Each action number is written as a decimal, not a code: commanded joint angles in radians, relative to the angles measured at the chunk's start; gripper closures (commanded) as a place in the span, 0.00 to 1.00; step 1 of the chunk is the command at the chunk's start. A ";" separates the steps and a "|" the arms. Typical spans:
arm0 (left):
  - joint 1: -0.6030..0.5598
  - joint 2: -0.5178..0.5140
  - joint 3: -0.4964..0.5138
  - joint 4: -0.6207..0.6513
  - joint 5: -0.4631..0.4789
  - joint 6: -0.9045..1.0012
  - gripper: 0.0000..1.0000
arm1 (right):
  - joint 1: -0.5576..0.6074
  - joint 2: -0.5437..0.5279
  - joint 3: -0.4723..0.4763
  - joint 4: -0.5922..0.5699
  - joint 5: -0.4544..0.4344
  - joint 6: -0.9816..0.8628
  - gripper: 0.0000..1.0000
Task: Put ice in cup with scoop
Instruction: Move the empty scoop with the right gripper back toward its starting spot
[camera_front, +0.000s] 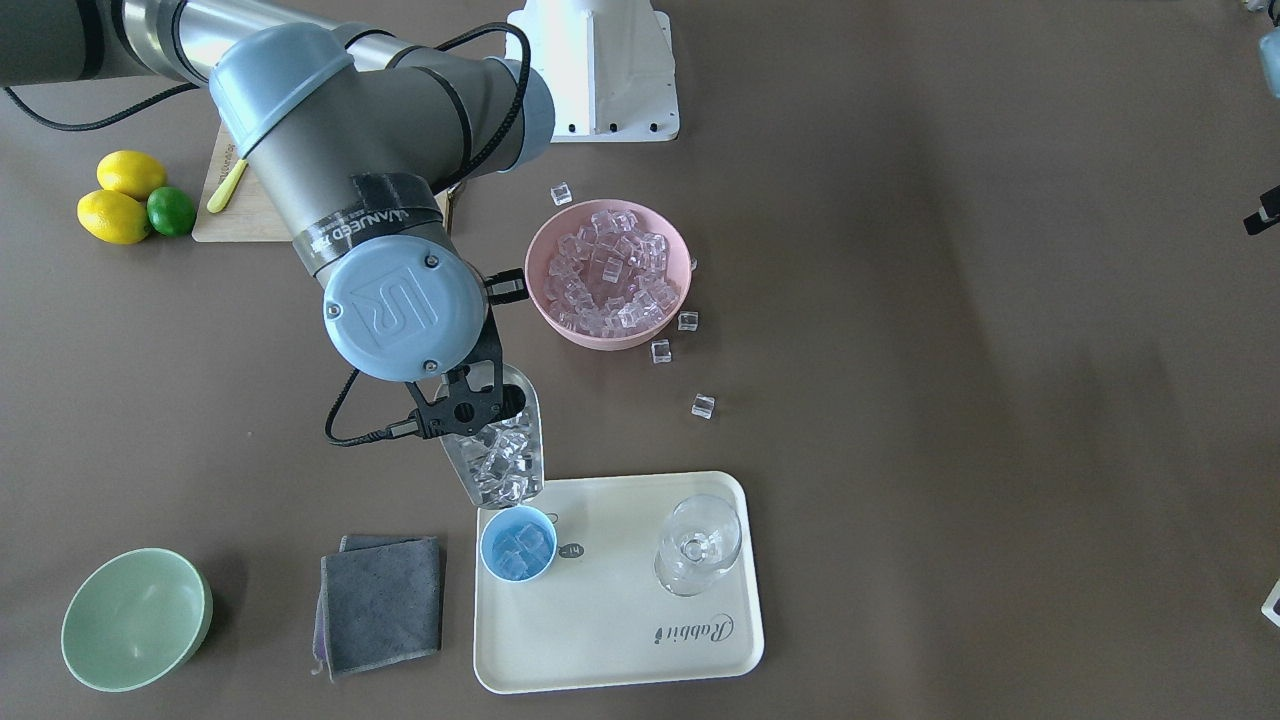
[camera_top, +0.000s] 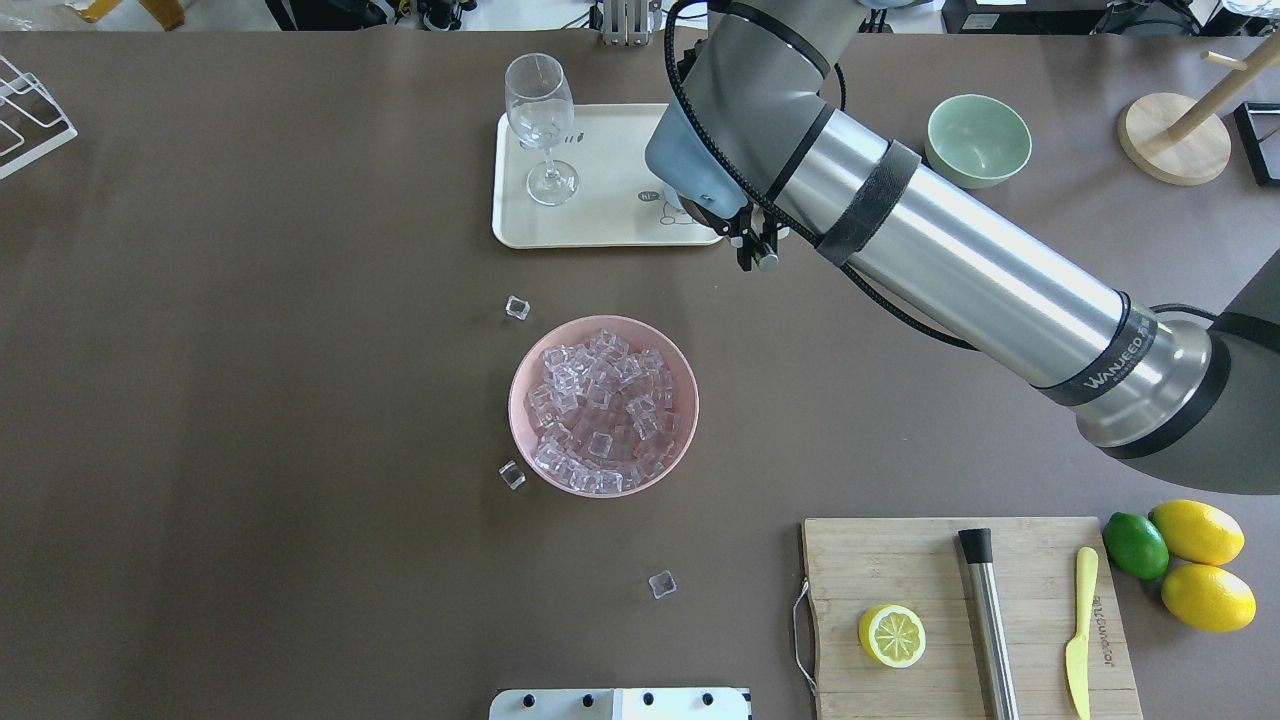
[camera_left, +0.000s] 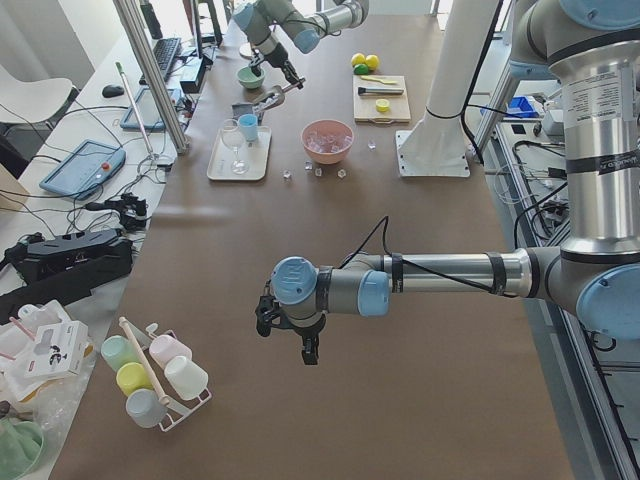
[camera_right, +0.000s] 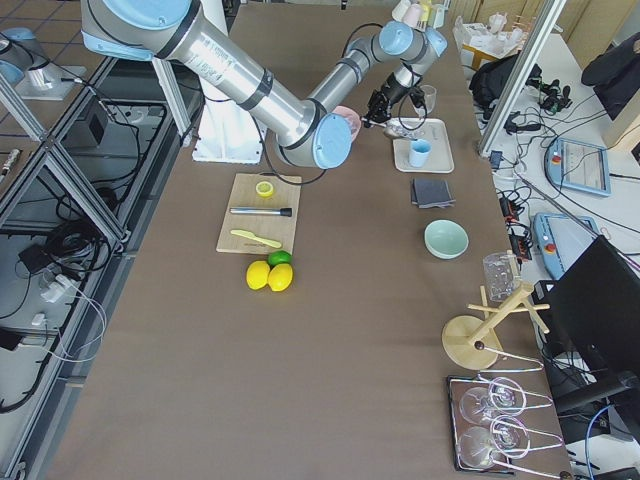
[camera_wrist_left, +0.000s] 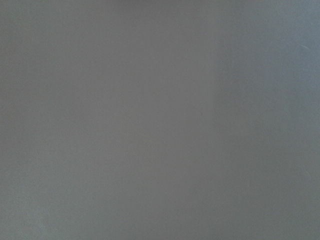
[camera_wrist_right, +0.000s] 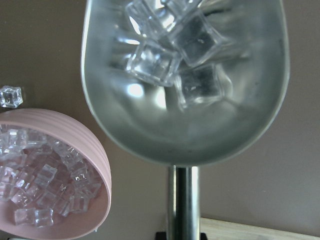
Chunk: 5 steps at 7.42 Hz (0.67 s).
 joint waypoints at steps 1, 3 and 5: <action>0.000 0.001 0.001 0.000 0.000 0.000 0.02 | 0.001 0.038 -0.016 -0.125 0.001 -0.096 1.00; 0.000 0.001 0.001 0.000 0.000 0.000 0.02 | 0.001 0.049 -0.016 -0.173 -0.006 -0.135 1.00; 0.000 0.001 0.001 0.000 0.000 0.000 0.02 | 0.001 0.049 -0.016 -0.175 -0.008 -0.136 1.00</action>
